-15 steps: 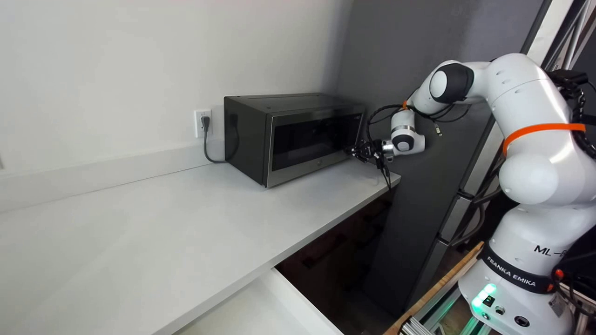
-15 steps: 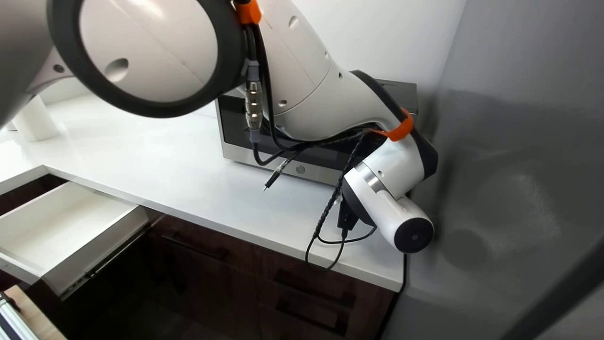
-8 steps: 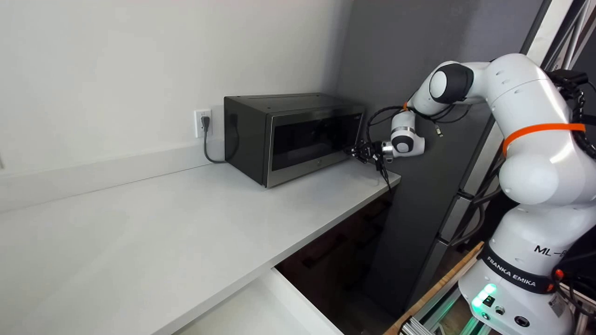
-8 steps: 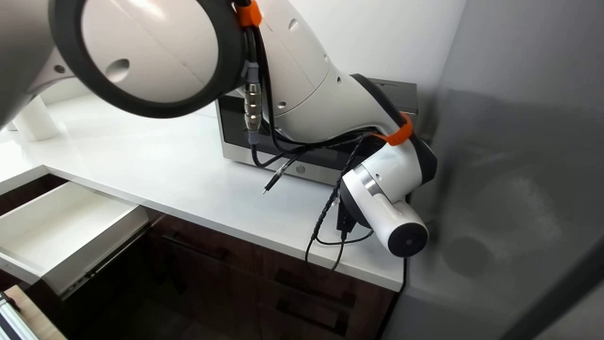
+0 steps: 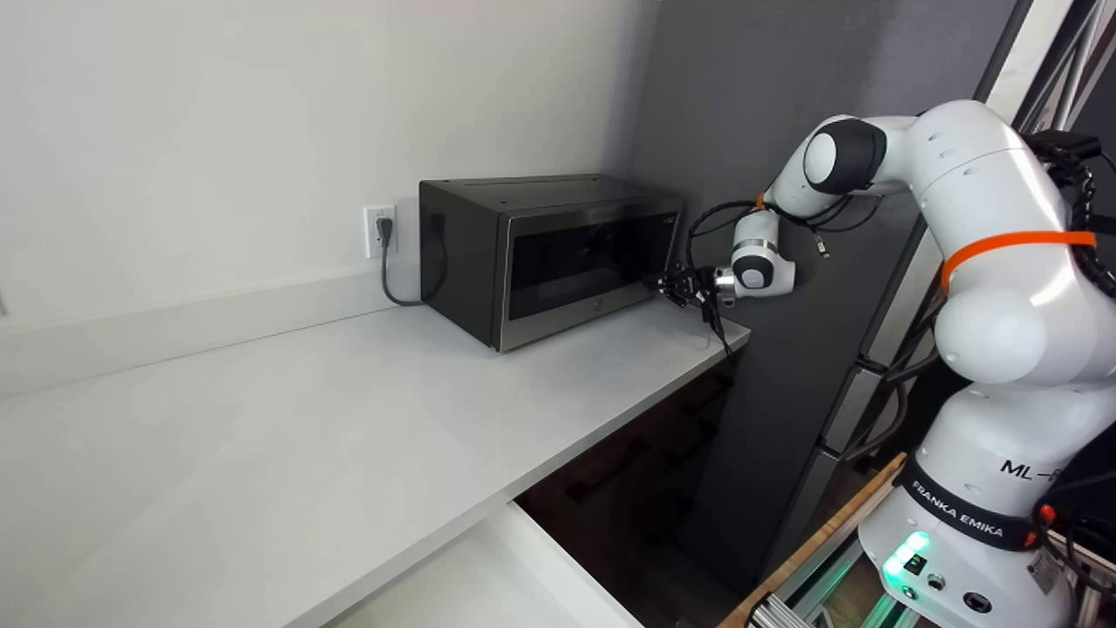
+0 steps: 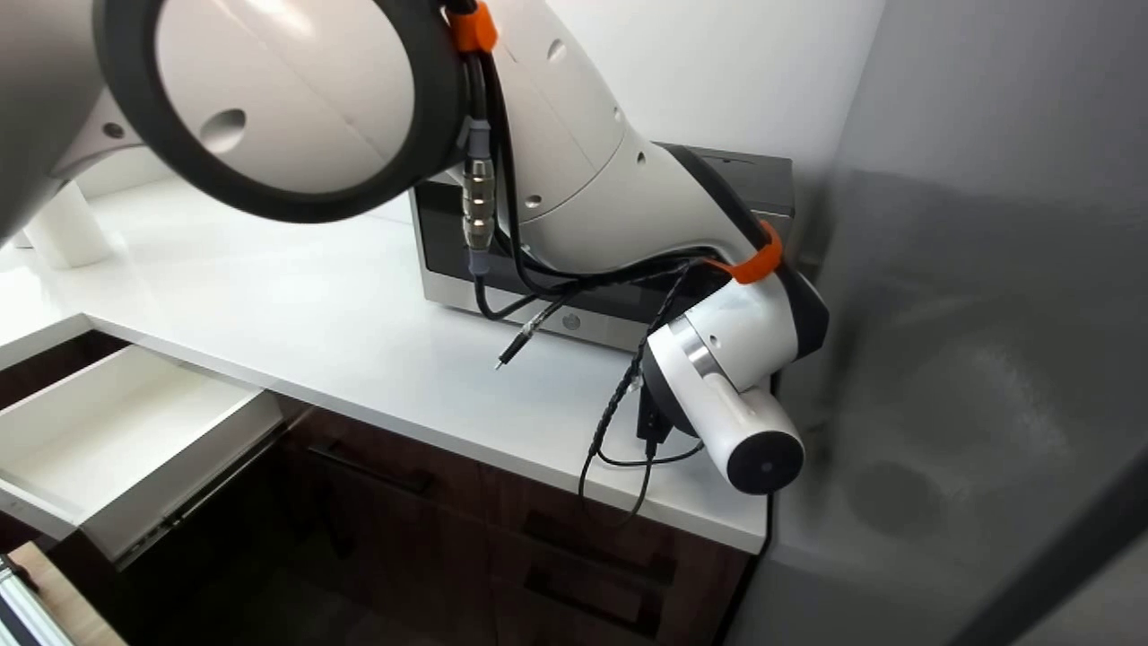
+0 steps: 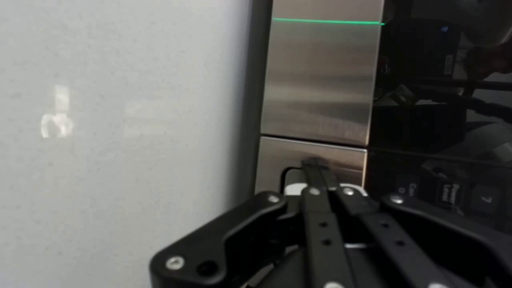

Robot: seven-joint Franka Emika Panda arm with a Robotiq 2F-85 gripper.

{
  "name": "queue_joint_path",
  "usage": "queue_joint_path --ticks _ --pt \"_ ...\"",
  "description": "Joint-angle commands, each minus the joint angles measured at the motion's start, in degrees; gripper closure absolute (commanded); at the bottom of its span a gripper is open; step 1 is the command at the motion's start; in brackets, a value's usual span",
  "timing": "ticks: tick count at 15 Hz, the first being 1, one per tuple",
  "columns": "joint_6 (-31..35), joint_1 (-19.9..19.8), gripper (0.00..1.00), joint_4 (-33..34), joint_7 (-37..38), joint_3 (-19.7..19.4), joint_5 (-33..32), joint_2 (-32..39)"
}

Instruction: Press the bottom right button of the microwave and open the microwave door

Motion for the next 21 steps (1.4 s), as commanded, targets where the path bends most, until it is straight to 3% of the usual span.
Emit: queue_joint_path --ticks 1,7,12,21 --pt "1.37 3.22 1.0 2.4 0.81 -0.83 1.87 0.83" --pt "11.28 8.12 1.0 -3.89 2.53 -4.73 -1.93 -5.33" --pt "22.25 11.89 1.0 -5.87 5.7 -5.32 -5.8 -8.33" --pt "29.38 12.75 1.0 -8.74 15.63 -4.44 -13.96 -12.74"
